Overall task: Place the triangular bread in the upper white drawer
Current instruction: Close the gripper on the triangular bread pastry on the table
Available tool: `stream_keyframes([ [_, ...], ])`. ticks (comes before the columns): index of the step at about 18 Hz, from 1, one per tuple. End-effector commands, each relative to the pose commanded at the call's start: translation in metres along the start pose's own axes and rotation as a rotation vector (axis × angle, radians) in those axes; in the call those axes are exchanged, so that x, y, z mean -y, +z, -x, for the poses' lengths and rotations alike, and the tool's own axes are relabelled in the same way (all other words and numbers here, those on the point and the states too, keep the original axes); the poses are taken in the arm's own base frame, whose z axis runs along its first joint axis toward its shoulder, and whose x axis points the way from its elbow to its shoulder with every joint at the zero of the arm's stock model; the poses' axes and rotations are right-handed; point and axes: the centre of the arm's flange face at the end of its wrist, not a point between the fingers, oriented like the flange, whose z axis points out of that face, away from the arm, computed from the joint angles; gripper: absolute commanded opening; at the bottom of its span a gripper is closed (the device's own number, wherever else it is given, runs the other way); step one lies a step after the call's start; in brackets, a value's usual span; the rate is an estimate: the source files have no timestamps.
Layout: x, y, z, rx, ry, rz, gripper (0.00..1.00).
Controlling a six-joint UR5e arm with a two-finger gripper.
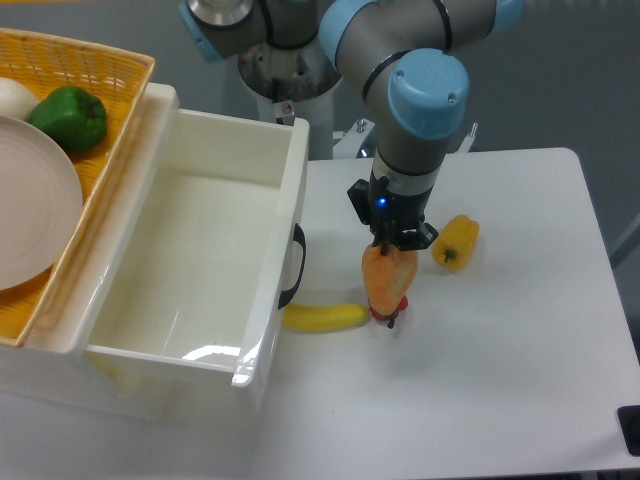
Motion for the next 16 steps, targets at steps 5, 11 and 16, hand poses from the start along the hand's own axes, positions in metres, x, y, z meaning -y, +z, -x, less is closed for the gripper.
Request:
stream_keyframes([
  [5, -0.001, 0.002, 0.0, -0.005, -0.011, 0.0, 0.15],
  [11, 0.001, -0.003, 0.001, -0.014, -0.06, -0.054, 0.15],
  [16, 0.002, -0.009, 0.004, -0.004, -0.102, -0.062, 0.15],
])
